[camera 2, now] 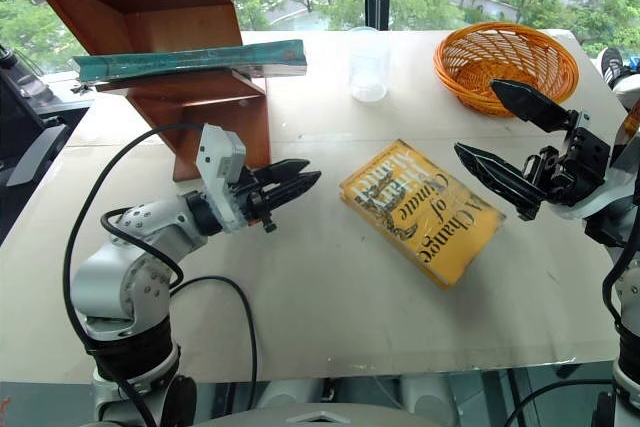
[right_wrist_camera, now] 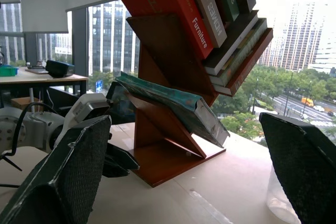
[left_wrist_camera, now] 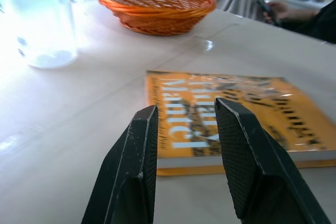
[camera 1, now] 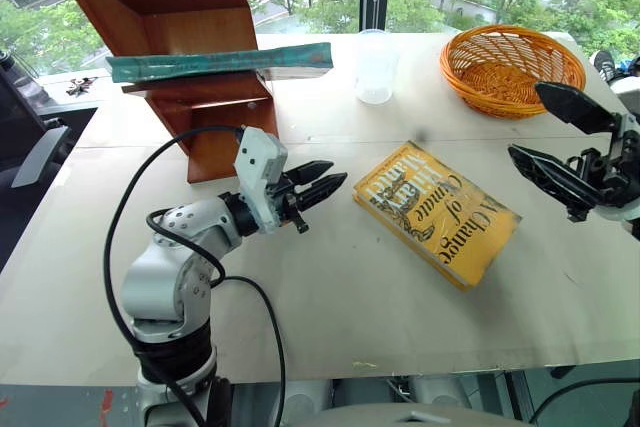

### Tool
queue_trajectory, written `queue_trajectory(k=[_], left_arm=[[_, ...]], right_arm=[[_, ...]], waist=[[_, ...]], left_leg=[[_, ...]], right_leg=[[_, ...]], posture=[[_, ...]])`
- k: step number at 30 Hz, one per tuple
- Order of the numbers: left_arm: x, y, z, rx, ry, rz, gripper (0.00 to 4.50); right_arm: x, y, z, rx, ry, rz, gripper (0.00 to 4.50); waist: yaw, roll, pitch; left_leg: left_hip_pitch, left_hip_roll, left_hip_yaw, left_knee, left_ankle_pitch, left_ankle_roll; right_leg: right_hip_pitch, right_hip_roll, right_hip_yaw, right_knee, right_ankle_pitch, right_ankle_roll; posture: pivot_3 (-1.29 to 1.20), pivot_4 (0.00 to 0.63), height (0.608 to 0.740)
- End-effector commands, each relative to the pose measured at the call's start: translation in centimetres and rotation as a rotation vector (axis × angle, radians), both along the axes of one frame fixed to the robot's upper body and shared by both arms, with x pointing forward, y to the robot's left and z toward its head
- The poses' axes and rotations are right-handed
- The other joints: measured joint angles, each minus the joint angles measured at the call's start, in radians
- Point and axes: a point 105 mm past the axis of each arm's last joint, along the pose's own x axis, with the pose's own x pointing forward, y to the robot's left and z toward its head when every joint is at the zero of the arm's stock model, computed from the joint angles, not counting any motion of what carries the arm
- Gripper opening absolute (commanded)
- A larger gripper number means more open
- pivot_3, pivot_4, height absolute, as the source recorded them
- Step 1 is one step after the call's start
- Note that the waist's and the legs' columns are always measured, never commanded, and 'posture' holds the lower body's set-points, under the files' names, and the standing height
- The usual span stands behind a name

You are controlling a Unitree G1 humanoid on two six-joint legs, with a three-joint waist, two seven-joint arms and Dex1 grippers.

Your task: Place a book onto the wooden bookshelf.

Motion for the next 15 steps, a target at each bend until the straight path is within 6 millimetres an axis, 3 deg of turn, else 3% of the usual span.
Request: queue_trajectory(k=[1,11,15], left_arm=[[-0.2,1.0,-0.4,0.025,-0.049,0.004,1.73],[-3.0,8.8,-5.1,0.180,0.144,0.045,1.73],[-3.7,10.0,-6.3,0.174,0.227,0.037,1.73]], right_arm=[[-1.1,-0.7,0.1,-0.032,-0.006,-0.057,4.50],[-6.0,-9.6,-7.8,-0.289,0.358,-0.425,4.50],[-7.0,-11.9,-9.4,-0.346,0.426,-0.504,4.50]], waist=[[0.002,0.000,0.000],[0.002,0.001,-0.001],[0.000,0.004,-0.003]], left_leg=[[0.000,0.000,0.000,0.000,0.000,0.000],[0.001,0.000,0.000,-0.001,-0.003,0.005],[0.003,0.001,0.000,-0.002,-0.003,0.006]], right_leg=[[0.000,0.000,0.000,0.000,0.000,0.000],[0.002,-0.001,0.000,-0.003,0.000,0.000],[0.004,-0.001,0.000,-0.003,0.000,-0.001]], posture=[[0.00,0.150,0.740],[0.00,0.150,0.740],[0.00,0.150,0.740]])
